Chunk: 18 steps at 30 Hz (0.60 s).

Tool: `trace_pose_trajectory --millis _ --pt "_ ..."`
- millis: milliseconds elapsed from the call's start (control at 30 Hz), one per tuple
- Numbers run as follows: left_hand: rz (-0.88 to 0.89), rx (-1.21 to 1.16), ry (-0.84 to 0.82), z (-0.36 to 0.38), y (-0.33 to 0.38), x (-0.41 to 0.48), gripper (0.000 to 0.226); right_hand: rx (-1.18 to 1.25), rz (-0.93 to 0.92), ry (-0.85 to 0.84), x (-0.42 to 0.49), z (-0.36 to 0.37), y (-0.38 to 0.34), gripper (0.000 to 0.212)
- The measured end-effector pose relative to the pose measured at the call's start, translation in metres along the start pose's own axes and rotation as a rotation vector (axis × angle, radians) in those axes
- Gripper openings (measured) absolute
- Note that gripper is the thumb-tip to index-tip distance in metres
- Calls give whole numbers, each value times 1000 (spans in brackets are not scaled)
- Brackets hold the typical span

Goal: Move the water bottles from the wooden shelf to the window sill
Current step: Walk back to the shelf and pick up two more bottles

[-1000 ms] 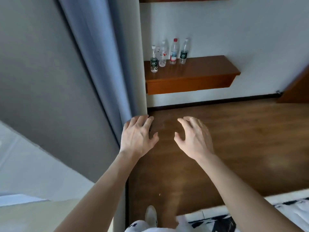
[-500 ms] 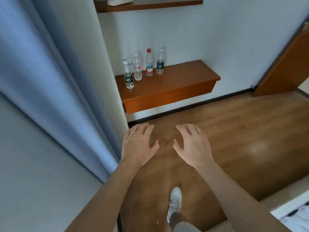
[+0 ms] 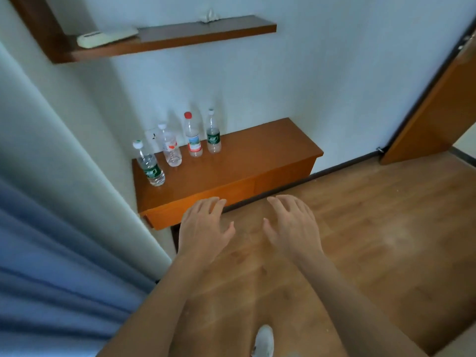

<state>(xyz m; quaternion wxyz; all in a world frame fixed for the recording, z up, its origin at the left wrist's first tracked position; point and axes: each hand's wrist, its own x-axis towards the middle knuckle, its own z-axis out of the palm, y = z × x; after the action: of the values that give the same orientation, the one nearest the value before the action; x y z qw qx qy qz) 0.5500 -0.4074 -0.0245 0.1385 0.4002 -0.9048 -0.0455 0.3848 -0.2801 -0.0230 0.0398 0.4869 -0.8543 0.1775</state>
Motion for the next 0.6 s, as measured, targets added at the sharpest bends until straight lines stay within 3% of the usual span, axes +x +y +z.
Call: trace_pose_trajectory --millis 200,600 --pt "-57 16 8 26 8 76 54 -11 -27 -37 84 18 43 53" --pt "-256 62 -30 69 -42 202 61 53 -169 -122 244 83 32 52"
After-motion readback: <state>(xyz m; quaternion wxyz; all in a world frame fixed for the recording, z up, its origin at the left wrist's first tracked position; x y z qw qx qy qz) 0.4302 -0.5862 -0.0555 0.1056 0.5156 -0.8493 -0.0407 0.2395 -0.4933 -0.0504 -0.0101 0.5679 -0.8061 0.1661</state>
